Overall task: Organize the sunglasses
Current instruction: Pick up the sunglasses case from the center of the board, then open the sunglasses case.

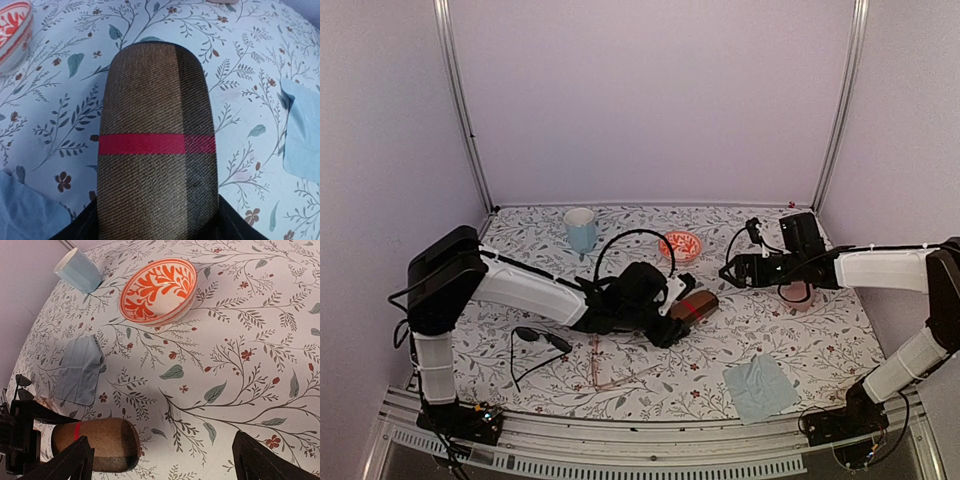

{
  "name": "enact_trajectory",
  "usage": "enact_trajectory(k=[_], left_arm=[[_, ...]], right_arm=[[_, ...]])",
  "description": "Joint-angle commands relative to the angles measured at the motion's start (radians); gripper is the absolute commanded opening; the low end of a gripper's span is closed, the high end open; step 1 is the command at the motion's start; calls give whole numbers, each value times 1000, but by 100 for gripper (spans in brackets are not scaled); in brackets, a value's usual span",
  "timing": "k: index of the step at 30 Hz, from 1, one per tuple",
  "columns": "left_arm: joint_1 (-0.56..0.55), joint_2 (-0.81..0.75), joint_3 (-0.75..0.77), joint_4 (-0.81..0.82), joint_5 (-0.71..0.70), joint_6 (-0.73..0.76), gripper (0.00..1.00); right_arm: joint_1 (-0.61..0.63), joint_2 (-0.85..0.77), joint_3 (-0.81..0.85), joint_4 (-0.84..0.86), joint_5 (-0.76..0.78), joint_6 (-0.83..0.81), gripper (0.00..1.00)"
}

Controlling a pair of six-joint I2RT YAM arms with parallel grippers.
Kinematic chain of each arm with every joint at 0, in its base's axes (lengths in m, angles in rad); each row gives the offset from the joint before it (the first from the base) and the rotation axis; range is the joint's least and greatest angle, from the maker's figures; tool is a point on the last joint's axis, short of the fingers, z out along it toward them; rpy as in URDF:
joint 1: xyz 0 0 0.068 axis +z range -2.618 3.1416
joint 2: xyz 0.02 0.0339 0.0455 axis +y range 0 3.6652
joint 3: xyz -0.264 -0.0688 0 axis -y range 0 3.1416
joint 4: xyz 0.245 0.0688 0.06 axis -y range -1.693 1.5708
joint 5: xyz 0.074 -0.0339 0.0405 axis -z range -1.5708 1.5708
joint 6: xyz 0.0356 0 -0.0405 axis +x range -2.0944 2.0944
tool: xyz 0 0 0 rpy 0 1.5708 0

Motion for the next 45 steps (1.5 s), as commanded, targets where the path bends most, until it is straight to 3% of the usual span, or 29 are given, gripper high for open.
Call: enact_trajectory(k=[1, 6, 9, 16, 29, 45], left_arm=[[74, -187, -105, 204, 65, -126, 27], [147, -337, -242, 383, 161, -245, 17], [155, -392, -274, 414, 183, -275, 0], [153, -454, -311, 514, 314, -340, 0], [132, -448, -313, 616, 426, -401, 0], [109, -412, -310, 721, 527, -471, 0]], right_arm=[[5, -79, -3, 42, -145, -10, 99], [17, -129, -36, 187, -332, 38, 99], [42, -137, -44, 257, -375, 87, 99], [120, -145, -68, 483, -464, 180, 99], [181, -131, -86, 728, -483, 259, 99], [200, -103, -106, 884, -521, 299, 92]])
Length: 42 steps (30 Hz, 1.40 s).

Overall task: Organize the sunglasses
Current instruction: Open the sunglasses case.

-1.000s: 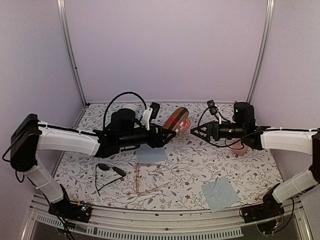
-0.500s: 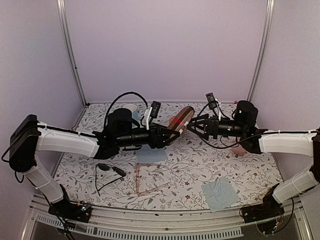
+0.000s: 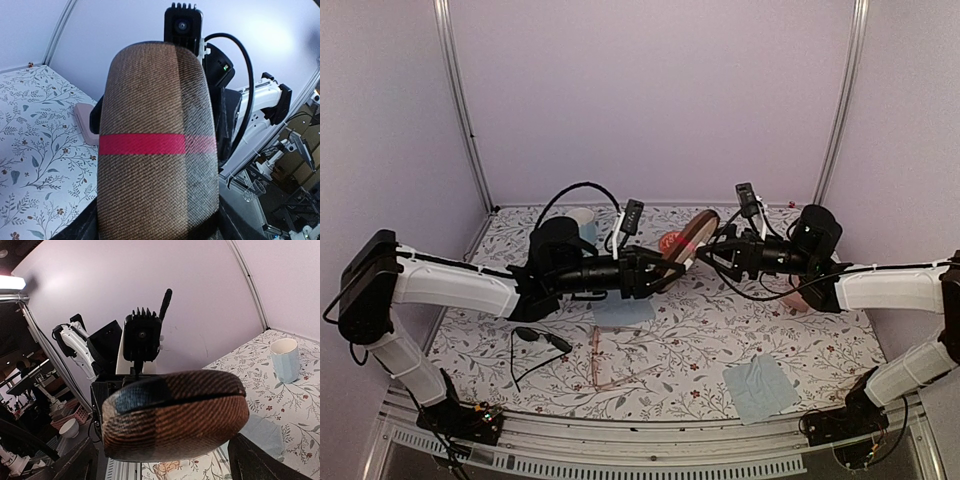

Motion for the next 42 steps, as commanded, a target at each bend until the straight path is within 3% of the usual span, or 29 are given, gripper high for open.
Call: enact_trajectory(k=[1, 10, 21, 26, 36, 42], left_arm=[[-20, 12, 8, 65, 32, -13, 0], [-21, 19, 11, 68, 46, -15, 0], [-21, 13, -11, 106, 48, -40, 0], [-21, 18, -12, 114, 53, -44, 0], [-21, 25, -12, 107, 54, -39, 0], [-21, 29, -12, 103, 55, -34, 0]], right_arm=[[17, 12, -2, 57, -18, 13, 92], [24, 18, -4, 75, -17, 25, 81], [24, 16, -28, 125, -45, 33, 77], [24, 14, -27, 126, -41, 37, 71], [24, 15, -23, 125, -13, 61, 76], [23, 27, -15, 116, -1, 73, 71]])
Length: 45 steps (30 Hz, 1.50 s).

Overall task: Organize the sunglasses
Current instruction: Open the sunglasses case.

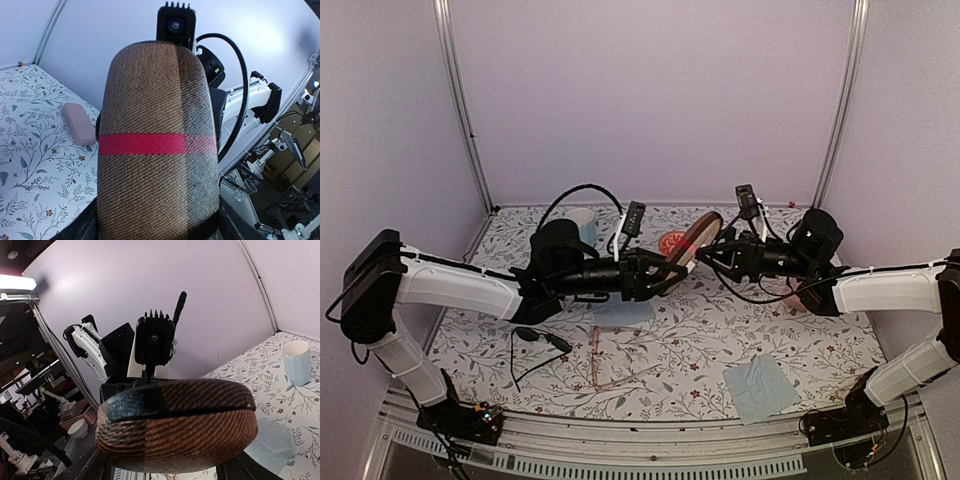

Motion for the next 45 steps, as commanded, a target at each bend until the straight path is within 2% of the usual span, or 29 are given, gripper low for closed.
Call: enact_trajectory(k=[1, 9, 15, 16, 18, 19, 21, 23, 27, 30, 32, 41, 45], left_arm=[[-10, 16, -6, 49, 17, 6, 0], [-10, 15, -10, 50, 17, 9, 0], [-10, 14, -1, 22, 24, 32, 33], [-10, 14, 4, 7, 27, 39, 38], [-10, 14, 15, -15, 35, 57, 58], [-10, 14, 20, -26, 38, 64, 63], [-10, 12, 26, -44, 39, 75, 71], [-10, 11, 30, -50, 38, 82, 77], [-10, 15, 40, -65, 36, 95, 87], [-10, 22, 46, -72, 34, 100, 86], [-10, 25, 47, -69, 34, 100, 82], [-10, 35, 45, -66, 41, 102, 57], [-9, 28, 35, -50, 48, 97, 42]], right_arm=[[5, 17, 6, 18, 20, 17, 69], [5, 23, 6, 16, 19, 18, 51], [5, 20, 20, -13, -13, -12, 36], [5, 20, 23, -20, -23, -17, 32], [5, 18, 33, -39, -38, -35, 22], [5, 19, 37, -44, -45, -40, 15], [5, 19, 42, -60, -58, -54, 5], [5, 21, 46, -75, -73, -66, 0], [5, 22, 48, -91, -88, -83, 0], [5, 27, 47, -94, -102, -85, 0], [5, 28, 47, -99, -110, -89, 0], [6, 30, 36, -98, -115, -95, 0], [5, 26, 22, -106, -108, -108, 0]])
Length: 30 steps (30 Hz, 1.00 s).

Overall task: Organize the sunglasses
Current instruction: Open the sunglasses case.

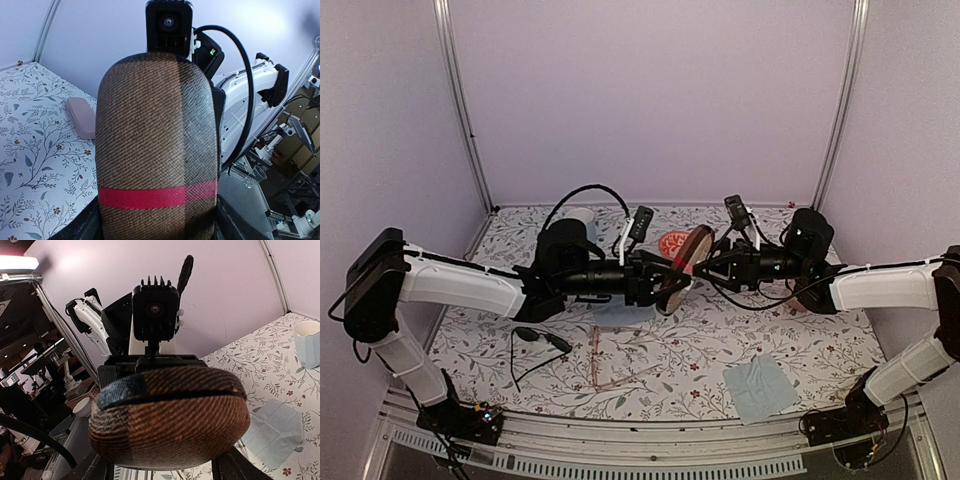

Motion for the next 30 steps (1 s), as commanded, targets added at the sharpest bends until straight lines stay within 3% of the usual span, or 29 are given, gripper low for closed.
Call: enact_trajectory(k=[1, 4, 8, 16, 23, 30], left_arm=[[-6, 5, 4, 30, 31, 1, 38], [-2, -2, -11, 66, 61, -14, 26], [2, -14, -32, 117, 102, -36, 0], [2, -48, -85, 216, 153, -48, 0], [3, -71, -121, 280, 142, -48, 0], [3, -81, -138, 308, 138, -38, 0]], right_arm=[[5, 0, -1, 5, -1, -30, 0], [-2, -4, -13, -19, -5, -72, 0], [-37, -1, -31, -54, -40, -136, 0], [-108, 30, -37, -141, -37, -198, 2], [-121, 95, -36, -177, 57, -132, 29], [-121, 131, -36, -179, 108, -89, 47]])
